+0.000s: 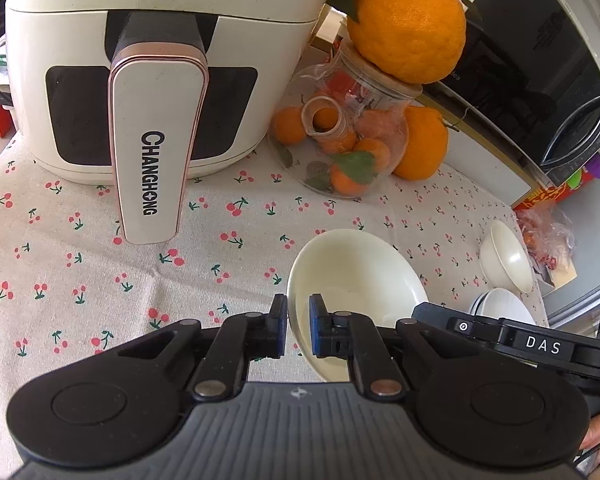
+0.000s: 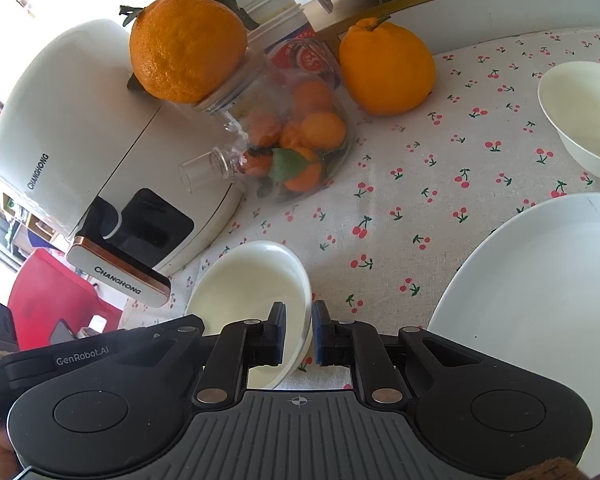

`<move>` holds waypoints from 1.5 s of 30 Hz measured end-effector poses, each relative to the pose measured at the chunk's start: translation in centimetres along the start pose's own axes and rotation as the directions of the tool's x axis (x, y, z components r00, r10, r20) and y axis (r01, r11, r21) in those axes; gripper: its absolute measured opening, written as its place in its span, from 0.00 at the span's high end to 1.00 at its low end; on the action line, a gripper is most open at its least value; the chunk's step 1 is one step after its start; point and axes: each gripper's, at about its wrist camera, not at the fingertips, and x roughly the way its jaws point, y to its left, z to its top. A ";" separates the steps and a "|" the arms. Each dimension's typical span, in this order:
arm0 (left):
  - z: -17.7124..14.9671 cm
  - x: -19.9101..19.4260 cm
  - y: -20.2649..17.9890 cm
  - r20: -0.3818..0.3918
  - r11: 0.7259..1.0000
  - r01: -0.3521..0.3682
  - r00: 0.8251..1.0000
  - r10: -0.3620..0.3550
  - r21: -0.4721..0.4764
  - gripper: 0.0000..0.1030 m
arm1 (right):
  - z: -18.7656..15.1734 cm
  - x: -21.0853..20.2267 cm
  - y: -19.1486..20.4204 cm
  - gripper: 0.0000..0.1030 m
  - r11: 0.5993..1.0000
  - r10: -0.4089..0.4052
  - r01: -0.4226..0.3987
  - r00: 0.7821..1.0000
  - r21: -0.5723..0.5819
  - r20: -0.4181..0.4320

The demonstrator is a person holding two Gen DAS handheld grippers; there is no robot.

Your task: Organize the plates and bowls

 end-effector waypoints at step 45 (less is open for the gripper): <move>-3.3 -7.5 -3.5 -0.066 0.989 0.095 0.994 -0.088 0.116 0.91 | -2.9 -10.1 3.0 0.85 0.997 0.054 -0.053 0.998 -0.057 0.018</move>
